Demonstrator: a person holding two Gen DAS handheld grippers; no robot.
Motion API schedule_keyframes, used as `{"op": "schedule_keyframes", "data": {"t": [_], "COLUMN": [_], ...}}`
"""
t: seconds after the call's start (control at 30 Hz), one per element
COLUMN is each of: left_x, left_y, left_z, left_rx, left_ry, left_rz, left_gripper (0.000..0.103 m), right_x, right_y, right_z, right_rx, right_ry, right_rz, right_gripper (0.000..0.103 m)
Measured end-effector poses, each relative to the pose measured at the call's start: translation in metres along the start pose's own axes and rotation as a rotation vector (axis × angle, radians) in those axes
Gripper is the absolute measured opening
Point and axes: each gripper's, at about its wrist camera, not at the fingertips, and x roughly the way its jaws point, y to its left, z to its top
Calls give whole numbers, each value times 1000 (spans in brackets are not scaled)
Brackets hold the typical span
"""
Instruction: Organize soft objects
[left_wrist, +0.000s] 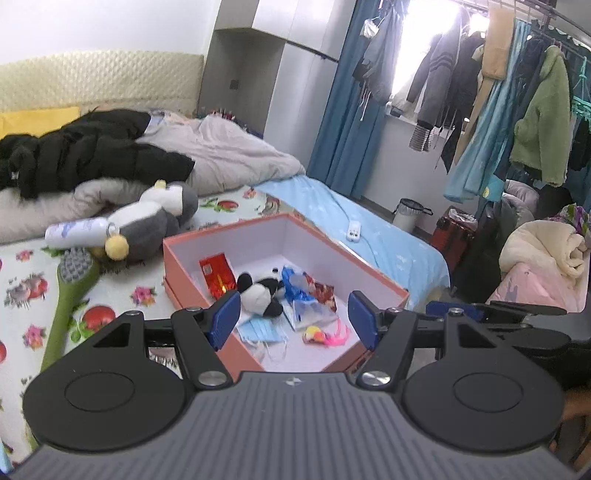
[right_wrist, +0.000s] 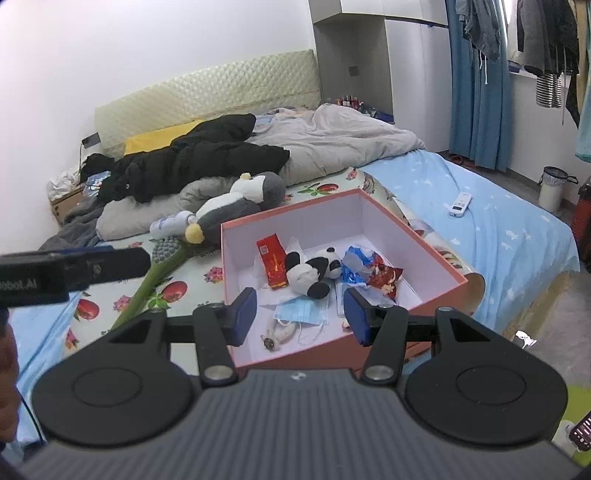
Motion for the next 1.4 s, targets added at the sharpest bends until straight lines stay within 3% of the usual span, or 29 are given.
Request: {"op": "schedule_keyframes", "data": {"t": [0.4,1.1,1.13,1.2,1.23,1.4], "left_x": [2,9,9,10,10,15], "left_y": [1,12,13,15,16,17], "left_z": [-22,-26,-25,-25,-25,-25], "left_rx": [-12,-55,-60,-69,-72,-73], "left_ry": [30,61,66,60,59,83], "left_rz": [23,41,44,38,29,48], "left_gripper": [70,72,82,93,96,101], "right_x": [-4,-1,-1,0,-1,-1], "right_y": [2,3,1,-2,-3,-7], "right_z": [-21,-31,-31,-30,-29,-28], "right_rx": [41,48,52,64,67,60], "right_ry": [12,11,10,6,-4,-14], "right_rz": [-19,-36,-38,-45,-44,-66], "right_gripper": [55,55,57,89,94,94]}}
